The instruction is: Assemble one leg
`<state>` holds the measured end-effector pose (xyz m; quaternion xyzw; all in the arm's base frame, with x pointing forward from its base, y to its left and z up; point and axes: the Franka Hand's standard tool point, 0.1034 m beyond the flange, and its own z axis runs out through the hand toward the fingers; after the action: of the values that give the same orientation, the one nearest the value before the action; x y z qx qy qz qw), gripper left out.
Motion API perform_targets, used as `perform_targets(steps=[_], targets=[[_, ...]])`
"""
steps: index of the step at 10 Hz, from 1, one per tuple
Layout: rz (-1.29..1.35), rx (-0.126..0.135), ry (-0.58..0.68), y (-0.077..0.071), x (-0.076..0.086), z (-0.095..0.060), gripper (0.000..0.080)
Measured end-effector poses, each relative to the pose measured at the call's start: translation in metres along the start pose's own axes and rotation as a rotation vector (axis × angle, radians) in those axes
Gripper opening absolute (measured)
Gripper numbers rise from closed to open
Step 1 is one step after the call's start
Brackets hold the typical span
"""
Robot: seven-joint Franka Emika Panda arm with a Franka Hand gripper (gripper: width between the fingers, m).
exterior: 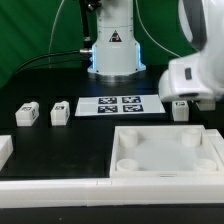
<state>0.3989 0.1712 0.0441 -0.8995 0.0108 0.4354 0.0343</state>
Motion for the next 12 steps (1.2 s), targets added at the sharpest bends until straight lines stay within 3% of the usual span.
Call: perform_targets(steps=[3, 4, 5, 6, 11, 12], targets=[[0.016, 0.025, 0.041, 0.023, -0.017, -0.038, 0.0291], [0.02, 0.03, 0.077, 0.028, -0.024, -0.044, 0.0291], [0.02, 0.026, 0.074, 0.027, -0.027, -0.039, 0.0291], [0.019, 0.03, 0.119, 0.025, -0.019, -0.04, 0.0291], [0.009, 0.05, 0.624, 0.022, -0.01, -0.052, 0.0291], [-0.022, 0.042, 0.681, 0.028, -0.012, -0.057, 0.0291]])
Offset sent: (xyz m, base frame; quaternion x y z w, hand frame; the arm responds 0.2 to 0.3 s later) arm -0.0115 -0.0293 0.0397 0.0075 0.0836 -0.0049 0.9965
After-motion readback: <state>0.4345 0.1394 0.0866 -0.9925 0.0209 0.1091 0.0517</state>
